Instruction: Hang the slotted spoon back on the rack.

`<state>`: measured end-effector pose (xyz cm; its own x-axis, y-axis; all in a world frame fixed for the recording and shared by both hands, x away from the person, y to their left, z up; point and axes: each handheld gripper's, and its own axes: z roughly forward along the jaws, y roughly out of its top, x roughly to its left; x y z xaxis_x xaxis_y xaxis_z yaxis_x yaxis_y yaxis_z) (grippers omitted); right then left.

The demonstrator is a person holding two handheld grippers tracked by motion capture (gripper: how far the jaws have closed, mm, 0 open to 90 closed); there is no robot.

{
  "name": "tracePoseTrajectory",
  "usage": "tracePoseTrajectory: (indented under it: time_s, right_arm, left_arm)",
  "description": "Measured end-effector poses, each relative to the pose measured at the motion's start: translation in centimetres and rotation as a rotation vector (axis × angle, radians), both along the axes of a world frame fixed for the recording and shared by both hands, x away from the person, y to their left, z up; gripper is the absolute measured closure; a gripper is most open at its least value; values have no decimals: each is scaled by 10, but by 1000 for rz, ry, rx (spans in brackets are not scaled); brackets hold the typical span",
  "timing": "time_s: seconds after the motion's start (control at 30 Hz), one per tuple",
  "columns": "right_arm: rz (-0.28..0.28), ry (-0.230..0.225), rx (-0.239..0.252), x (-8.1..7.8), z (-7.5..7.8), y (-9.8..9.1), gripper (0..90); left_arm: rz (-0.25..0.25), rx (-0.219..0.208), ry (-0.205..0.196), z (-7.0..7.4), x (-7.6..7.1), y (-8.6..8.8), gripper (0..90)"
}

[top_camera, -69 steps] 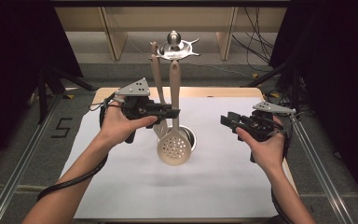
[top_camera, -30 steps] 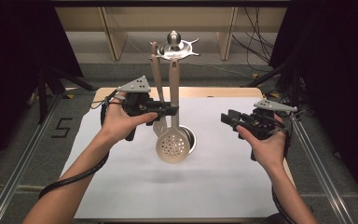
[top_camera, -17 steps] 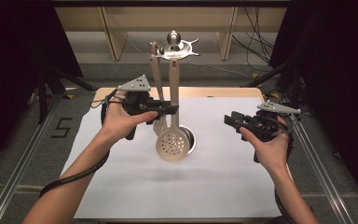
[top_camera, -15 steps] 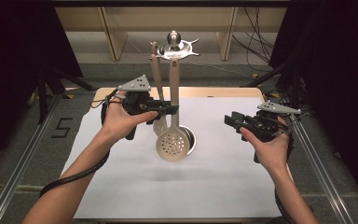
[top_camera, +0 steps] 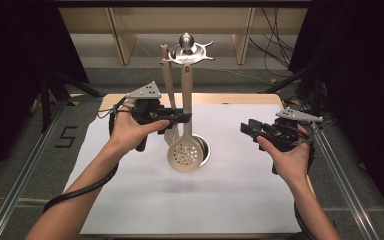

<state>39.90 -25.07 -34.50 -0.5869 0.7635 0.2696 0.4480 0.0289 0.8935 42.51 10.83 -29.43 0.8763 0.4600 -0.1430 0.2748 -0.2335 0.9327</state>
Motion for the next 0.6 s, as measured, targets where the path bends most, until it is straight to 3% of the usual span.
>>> tracePoseTrajectory:
  time_s: [0.13, 0.23, 0.37, 0.47, 0.6]
  right_arm:
    - [-4, -21, -13, 1, 0, -1, 580]
    - [-1, 10, 14, -1, 1, 0, 581]
    - [-4, 8, 12, -1, 2, 0, 580]
    - [-8, 17, 16, -2, 2, 1, 579]
    - [-9, -15, -15, 0, 0, -1, 576]
  left_arm:
    - [21, -16, -6, -3, -1, 0, 755]
    - [34, -18, -18, -4, -2, 0, 749]
    - [46, -26, -27, -6, -4, 2, 706]
    - [47, -31, -61, -7, -8, 5, 660]
    - [71, -35, -106, -7, -15, 10, 595]
